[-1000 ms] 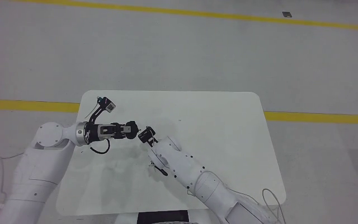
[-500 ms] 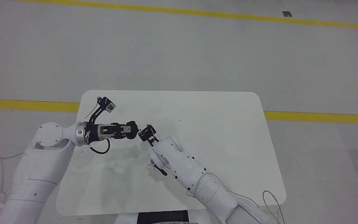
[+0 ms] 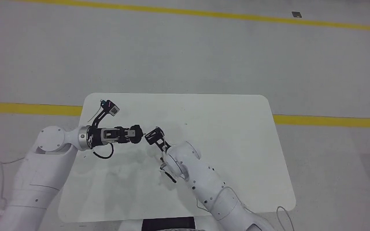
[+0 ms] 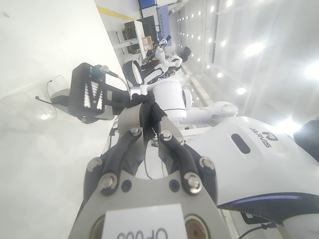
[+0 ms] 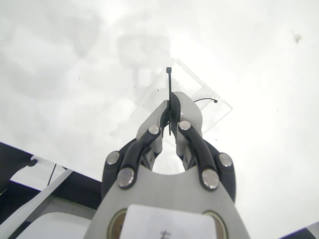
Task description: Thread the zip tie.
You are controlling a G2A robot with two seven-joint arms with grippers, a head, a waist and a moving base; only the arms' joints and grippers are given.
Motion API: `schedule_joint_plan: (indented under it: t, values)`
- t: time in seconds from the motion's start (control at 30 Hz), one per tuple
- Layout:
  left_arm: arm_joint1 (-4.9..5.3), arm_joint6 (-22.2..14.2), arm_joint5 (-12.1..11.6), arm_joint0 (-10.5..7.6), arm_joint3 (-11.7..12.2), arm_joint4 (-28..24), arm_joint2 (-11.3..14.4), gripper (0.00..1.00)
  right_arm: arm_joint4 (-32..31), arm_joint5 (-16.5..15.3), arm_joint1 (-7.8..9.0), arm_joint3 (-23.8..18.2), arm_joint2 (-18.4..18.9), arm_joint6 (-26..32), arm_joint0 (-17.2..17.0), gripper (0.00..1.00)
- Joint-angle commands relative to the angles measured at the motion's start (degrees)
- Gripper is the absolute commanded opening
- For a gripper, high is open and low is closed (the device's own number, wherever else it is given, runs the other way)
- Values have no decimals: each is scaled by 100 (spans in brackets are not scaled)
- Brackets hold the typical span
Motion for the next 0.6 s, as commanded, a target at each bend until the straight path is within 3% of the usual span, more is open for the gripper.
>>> schedule_joint_plan:
  t: [0.0, 0.57]
  values:
    - [0, 0, 0, 0, 0, 0, 0, 0, 82, -84, 23, -86, 85, -93, -80, 0]
    - [0, 0, 0, 0, 0, 0, 0, 0, 1045, -405, 191, -640, 820, -1033, -659, 0]
